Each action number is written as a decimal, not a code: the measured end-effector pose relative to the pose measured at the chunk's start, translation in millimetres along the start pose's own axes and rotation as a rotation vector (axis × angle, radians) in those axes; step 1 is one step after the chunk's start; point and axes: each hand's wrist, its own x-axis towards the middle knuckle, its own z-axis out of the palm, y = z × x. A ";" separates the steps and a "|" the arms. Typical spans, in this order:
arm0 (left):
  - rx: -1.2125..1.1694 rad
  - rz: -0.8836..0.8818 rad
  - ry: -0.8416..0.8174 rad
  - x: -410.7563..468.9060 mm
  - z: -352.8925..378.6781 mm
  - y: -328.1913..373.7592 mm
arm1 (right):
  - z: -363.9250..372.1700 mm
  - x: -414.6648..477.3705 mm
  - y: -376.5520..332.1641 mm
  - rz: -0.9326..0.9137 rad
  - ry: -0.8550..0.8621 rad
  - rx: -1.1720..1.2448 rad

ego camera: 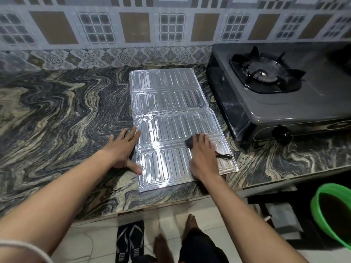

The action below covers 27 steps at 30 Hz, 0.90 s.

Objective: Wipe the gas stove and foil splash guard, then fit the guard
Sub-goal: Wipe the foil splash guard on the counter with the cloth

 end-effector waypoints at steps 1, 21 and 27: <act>-0.001 0.000 0.001 0.3 0.1 0.0 | 1.8 -5.5 -11.2 -0.067 -0.031 0.016; -0.017 -0.076 -0.037 -6.7 -15.0 16.4 | 6.0 -44.6 9.1 -0.244 -0.068 0.114; -0.013 -0.174 -0.074 -14.0 -24.5 41.0 | -22.4 -35.2 13.8 -0.151 -0.102 0.500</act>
